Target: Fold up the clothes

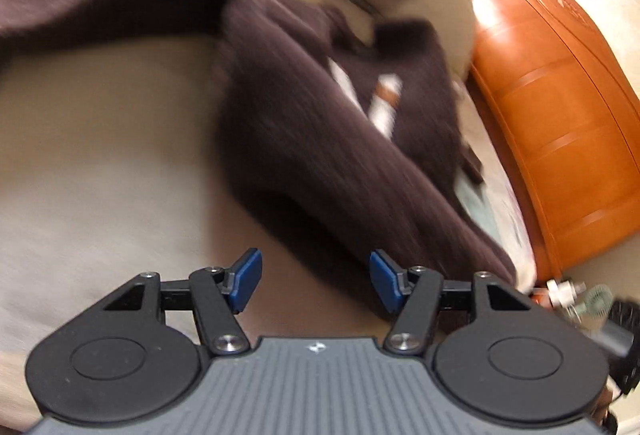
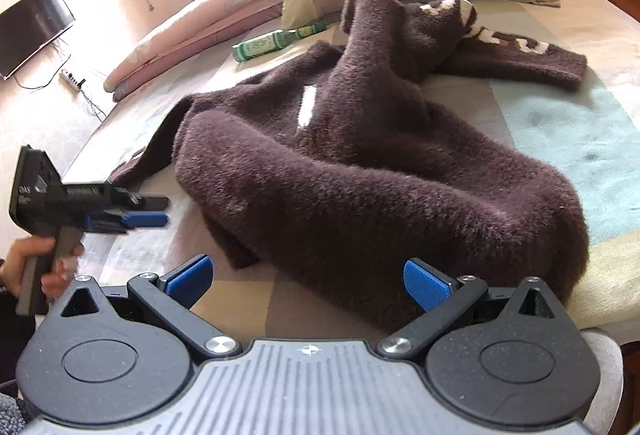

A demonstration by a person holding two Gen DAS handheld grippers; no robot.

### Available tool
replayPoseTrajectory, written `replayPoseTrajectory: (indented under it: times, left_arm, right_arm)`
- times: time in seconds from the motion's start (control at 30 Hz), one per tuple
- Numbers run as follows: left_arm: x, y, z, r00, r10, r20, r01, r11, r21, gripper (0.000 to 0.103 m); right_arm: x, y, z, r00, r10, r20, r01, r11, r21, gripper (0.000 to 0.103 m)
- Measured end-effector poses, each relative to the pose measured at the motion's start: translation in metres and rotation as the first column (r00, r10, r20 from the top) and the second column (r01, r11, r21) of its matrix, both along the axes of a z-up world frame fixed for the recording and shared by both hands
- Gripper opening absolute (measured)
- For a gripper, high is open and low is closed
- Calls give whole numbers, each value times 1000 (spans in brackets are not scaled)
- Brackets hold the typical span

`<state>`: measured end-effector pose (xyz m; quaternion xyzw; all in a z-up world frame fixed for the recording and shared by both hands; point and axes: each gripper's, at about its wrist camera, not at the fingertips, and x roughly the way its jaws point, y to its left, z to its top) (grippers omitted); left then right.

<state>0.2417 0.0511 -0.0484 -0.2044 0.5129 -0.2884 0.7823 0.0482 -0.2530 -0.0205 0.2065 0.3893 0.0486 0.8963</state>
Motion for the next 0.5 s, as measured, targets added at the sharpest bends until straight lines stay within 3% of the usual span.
replayPoseTrajectory:
  times: [0.23,0.43,0.5]
  left_arm:
    - [-15,-28,-36,995,20,-99,-29,996,-88,60]
    - [2,-21,-53,977,126,-175,-163,961,-223,57]
    - [5,-23,-54,974,150,-170,-188,955,-231,55]
  right_arm:
    - [-10,-5,-4,1000,-29,-2,29,999,16,103]
    - [-14,-13,-10,999,-46,-2,46,998,31,103]
    - [-15,-16,-12,998,-56,-5,56,998,37,103]
